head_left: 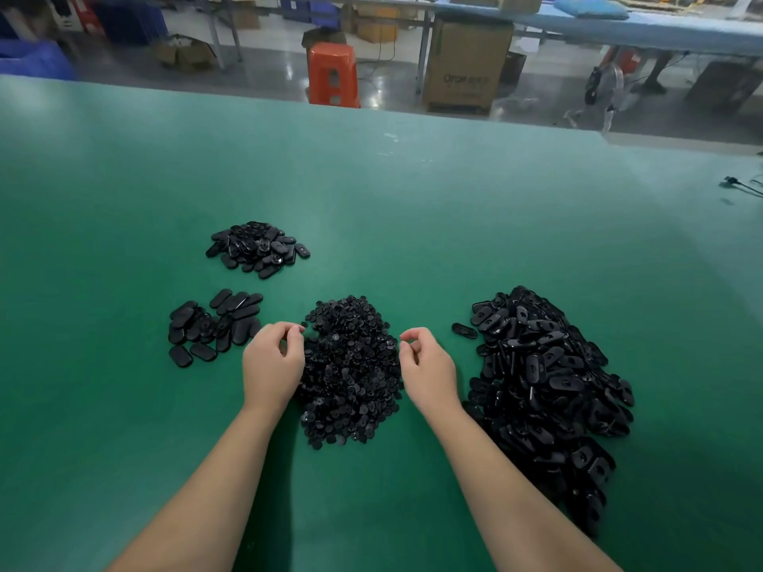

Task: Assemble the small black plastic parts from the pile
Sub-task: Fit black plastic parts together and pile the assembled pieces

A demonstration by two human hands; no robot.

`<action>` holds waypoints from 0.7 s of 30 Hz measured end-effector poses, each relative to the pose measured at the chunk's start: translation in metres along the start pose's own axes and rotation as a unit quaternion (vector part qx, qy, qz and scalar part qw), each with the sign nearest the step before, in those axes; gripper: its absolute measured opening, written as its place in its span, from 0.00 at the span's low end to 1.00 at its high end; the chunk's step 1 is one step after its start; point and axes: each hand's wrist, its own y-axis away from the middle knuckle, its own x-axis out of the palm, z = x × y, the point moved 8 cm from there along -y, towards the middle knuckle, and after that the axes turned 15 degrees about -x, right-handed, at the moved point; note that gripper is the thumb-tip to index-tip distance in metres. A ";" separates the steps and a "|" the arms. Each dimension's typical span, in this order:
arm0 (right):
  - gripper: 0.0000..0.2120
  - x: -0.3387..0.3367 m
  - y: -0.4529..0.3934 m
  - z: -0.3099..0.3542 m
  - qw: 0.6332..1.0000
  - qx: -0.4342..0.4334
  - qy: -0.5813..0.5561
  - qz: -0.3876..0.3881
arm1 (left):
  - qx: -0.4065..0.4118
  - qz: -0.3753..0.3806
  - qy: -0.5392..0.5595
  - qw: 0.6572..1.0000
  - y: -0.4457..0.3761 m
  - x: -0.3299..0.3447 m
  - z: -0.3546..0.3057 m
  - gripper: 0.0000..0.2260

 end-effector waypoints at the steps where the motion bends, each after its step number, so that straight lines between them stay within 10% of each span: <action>1: 0.05 0.000 -0.004 0.002 1.000 0.002 0.010 0.011 | -0.001 -0.005 -0.005 1.000 0.000 0.000 0.000 0.09; 8: 0.12 -0.042 -0.030 -0.004 0.936 0.028 0.334 0.107 | 0.015 0.002 -0.106 0.994 -0.005 0.011 0.002 0.13; 21: 0.09 -0.058 -0.038 -0.016 0.901 -0.013 0.406 0.154 | 0.002 -0.012 -0.127 0.992 -0.009 0.013 0.005 0.09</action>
